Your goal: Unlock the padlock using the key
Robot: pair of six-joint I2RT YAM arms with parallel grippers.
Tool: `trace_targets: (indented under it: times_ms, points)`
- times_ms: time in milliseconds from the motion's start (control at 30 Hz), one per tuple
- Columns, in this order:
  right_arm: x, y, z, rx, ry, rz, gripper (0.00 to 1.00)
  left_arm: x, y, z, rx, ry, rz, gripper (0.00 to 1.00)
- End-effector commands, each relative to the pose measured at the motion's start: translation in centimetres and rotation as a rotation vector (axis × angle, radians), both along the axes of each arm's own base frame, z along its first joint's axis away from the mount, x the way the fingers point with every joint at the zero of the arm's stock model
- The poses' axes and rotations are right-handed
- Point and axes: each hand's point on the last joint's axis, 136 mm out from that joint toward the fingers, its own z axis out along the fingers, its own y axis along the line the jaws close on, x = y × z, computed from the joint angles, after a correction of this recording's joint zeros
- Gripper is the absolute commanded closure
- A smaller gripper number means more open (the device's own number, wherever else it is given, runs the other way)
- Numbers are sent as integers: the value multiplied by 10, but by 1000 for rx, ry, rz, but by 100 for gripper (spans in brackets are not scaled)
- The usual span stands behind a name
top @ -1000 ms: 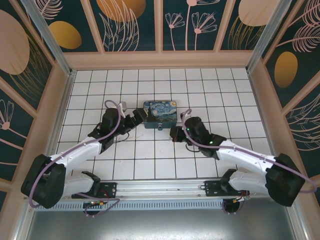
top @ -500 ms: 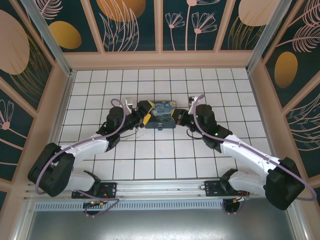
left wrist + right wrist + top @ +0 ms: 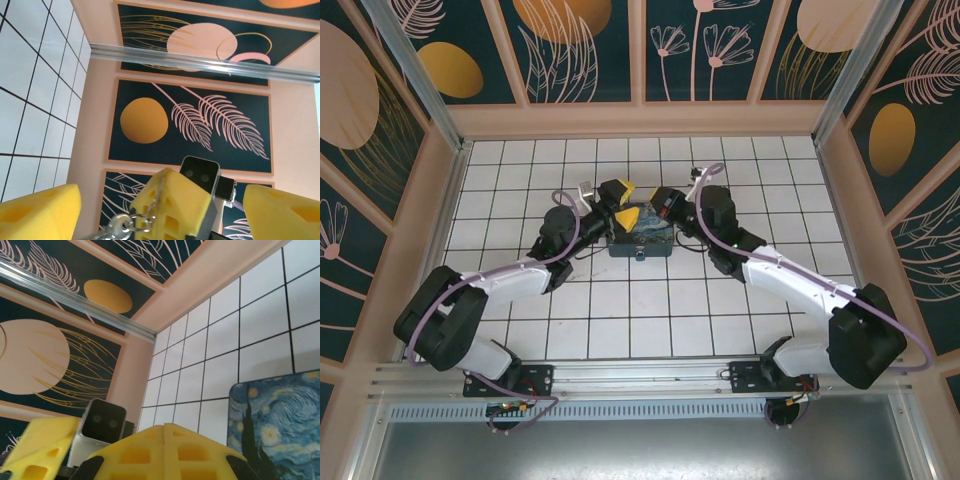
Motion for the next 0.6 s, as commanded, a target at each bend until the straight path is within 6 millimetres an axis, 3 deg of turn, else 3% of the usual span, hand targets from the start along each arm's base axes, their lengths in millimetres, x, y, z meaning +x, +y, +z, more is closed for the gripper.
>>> trace_targets:
  times_ms: [0, 567]
  points:
    - [10, 4, 35, 85, -66, -20, 100, 4, -4, 28, -116, -33, 5, 16]
    - [15, 30, 28, 114, -45, 18, 100, 9, -12, 35, -246, -19, -11, 15]
